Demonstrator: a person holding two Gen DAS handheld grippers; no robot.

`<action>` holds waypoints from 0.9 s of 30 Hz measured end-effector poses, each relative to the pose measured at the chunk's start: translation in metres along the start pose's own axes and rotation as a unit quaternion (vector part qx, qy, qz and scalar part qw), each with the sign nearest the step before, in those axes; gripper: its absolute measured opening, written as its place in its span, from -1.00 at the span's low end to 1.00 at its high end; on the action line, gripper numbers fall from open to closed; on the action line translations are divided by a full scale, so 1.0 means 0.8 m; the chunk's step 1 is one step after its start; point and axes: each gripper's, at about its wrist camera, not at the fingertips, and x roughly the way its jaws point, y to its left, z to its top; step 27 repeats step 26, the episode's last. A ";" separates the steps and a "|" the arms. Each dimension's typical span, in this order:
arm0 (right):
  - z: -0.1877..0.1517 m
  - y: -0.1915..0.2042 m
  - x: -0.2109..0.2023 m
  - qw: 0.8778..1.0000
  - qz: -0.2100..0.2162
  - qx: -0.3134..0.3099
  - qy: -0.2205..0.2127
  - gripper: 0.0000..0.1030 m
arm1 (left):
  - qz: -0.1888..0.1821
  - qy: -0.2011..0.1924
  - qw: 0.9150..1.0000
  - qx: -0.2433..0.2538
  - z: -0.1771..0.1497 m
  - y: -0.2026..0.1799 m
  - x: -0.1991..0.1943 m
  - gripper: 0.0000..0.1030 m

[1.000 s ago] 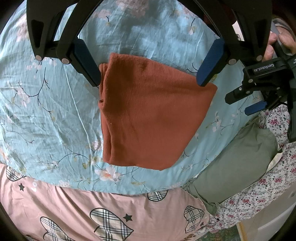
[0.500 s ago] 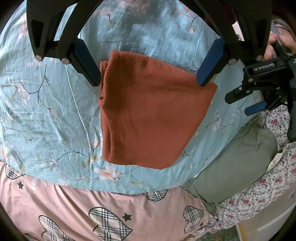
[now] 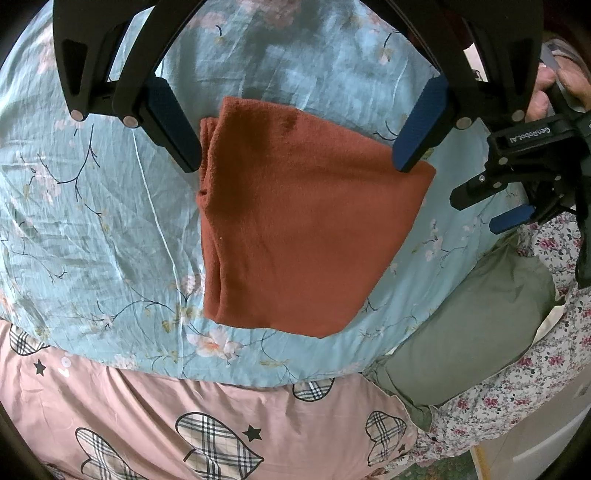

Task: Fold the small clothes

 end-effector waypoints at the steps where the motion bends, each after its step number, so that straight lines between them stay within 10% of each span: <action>1: 0.000 -0.002 0.001 1.000 0.000 0.000 0.001 0.99 | 0.000 0.000 1.000 0.000 0.000 -0.001 0.000 0.70; 27: 0.017 -0.022 0.012 1.000 -0.001 0.005 0.007 0.99 | 0.008 -0.008 1.000 0.000 0.012 0.002 0.001 0.70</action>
